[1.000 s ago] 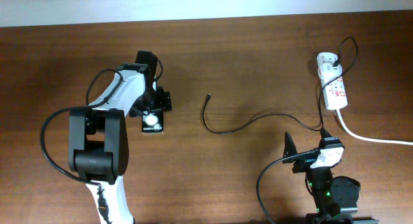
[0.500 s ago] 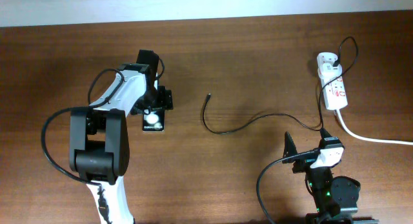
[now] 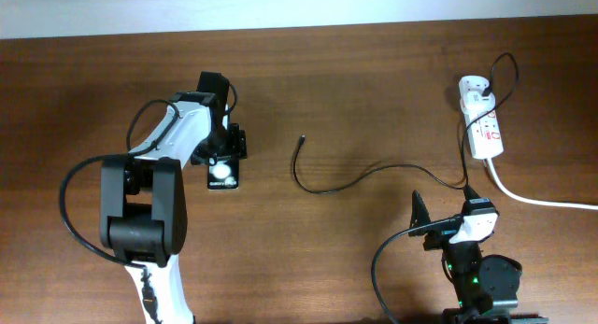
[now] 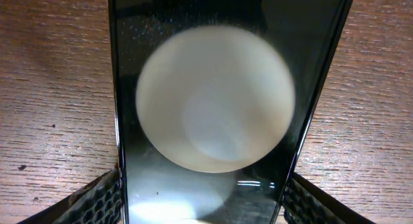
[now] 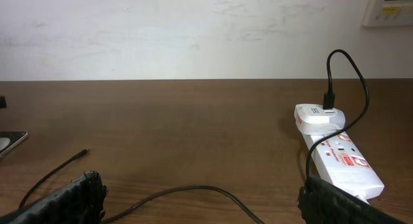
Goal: Plug charger to phone and switch on socket
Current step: 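Lower the left gripper and close it on the phone's long edges, then lift the phone with the left gripper and tilt it upright toward center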
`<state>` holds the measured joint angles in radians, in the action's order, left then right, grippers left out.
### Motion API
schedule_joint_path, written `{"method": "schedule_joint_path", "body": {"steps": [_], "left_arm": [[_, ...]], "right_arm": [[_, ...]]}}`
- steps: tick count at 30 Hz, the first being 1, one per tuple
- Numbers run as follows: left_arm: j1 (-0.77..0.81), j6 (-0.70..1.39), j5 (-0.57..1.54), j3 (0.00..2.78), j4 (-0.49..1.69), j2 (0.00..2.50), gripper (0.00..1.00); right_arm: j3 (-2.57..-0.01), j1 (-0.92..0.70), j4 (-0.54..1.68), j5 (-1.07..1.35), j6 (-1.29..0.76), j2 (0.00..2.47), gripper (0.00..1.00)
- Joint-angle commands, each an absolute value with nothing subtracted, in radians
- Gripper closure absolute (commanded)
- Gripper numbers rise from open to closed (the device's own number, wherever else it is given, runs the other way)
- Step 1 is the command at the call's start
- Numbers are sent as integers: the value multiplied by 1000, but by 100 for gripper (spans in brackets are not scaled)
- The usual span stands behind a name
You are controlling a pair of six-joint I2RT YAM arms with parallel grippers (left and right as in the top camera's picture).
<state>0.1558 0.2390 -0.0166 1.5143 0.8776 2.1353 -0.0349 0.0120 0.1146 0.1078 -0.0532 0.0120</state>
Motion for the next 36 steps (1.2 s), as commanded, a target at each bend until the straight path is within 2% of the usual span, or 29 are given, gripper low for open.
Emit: {"method": "schedule_joint_path", "body": {"steps": [1, 10, 20, 29, 36], "left_arm": [[157, 230, 37, 1477, 869, 2193, 26], [156, 231, 38, 1617, 1034, 2193, 25], [156, 230, 38, 1652, 1125, 2193, 26], [156, 231, 39, 1847, 1281, 2193, 25], [156, 230, 144, 1854, 1293, 2193, 25]], "right_arm": [[-27, 7, 115, 100, -58, 4, 1], [-27, 7, 115, 100, -57, 4, 1], [-27, 7, 115, 100, -57, 4, 1], [-27, 7, 115, 100, -58, 4, 1], [-27, 7, 115, 100, -58, 4, 1]]}}
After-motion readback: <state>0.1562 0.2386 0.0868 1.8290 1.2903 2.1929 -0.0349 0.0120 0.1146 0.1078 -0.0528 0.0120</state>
